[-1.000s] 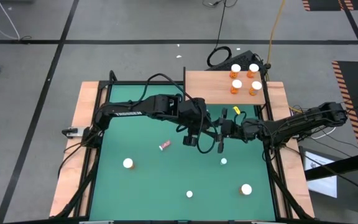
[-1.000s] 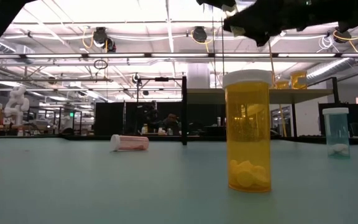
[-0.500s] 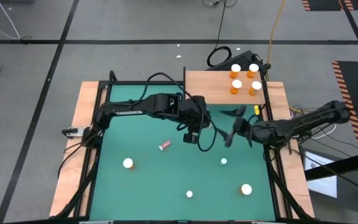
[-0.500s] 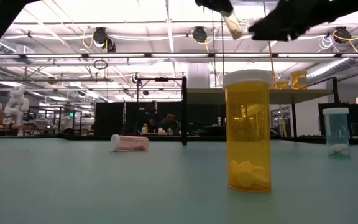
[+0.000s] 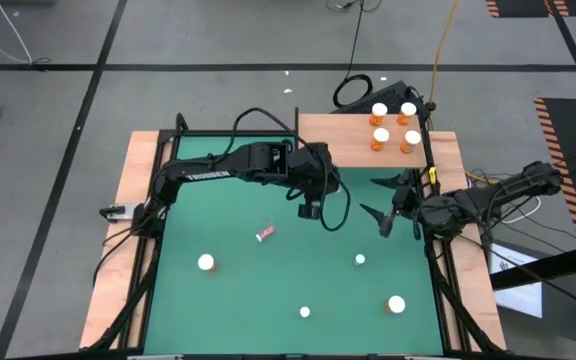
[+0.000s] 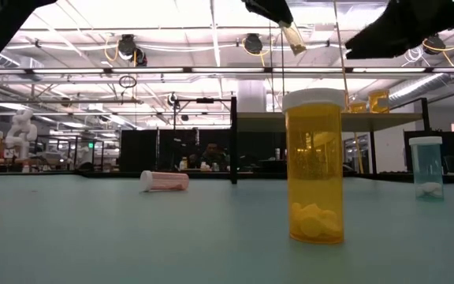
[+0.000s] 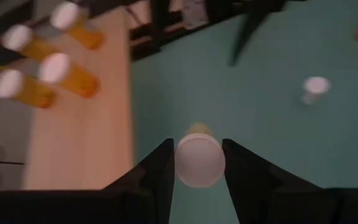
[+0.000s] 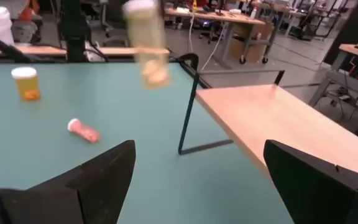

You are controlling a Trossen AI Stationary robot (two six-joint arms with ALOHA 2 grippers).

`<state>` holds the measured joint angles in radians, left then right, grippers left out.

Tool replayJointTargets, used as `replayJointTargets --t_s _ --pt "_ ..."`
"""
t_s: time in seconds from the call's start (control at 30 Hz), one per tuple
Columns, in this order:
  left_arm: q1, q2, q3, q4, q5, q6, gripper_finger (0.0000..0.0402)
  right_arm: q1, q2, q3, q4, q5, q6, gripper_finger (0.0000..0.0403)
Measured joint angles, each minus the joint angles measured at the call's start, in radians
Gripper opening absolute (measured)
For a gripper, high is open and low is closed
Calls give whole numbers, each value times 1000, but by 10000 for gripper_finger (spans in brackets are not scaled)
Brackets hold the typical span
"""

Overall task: Pick and place medicine bottles onto shelf by color
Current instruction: Put the yellow pill bottle on the shelf

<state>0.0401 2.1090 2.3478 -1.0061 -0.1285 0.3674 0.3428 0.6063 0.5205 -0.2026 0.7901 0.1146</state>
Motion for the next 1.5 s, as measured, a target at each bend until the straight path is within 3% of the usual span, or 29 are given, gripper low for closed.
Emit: replayJointTargets --t_s 0.4,0.87,1.0,1.27,1.5 --pt "76 0 8 278 -82 185 127 0 -24 0 -340 -15 201 348" --pt "173 0 8 445 -21 332 127 0 -26 0 -340 -115 242 347" --pt "201 0 8 468 -5 353 127 -3 -37 0 -281 -110 122 347" --pt "276 0 8 622 1 387 127 -10 -84 0 19 -27 -299 347" --pt "368 0 8 688 151 292 127 -10 -135 0 130 -26 -494 347"
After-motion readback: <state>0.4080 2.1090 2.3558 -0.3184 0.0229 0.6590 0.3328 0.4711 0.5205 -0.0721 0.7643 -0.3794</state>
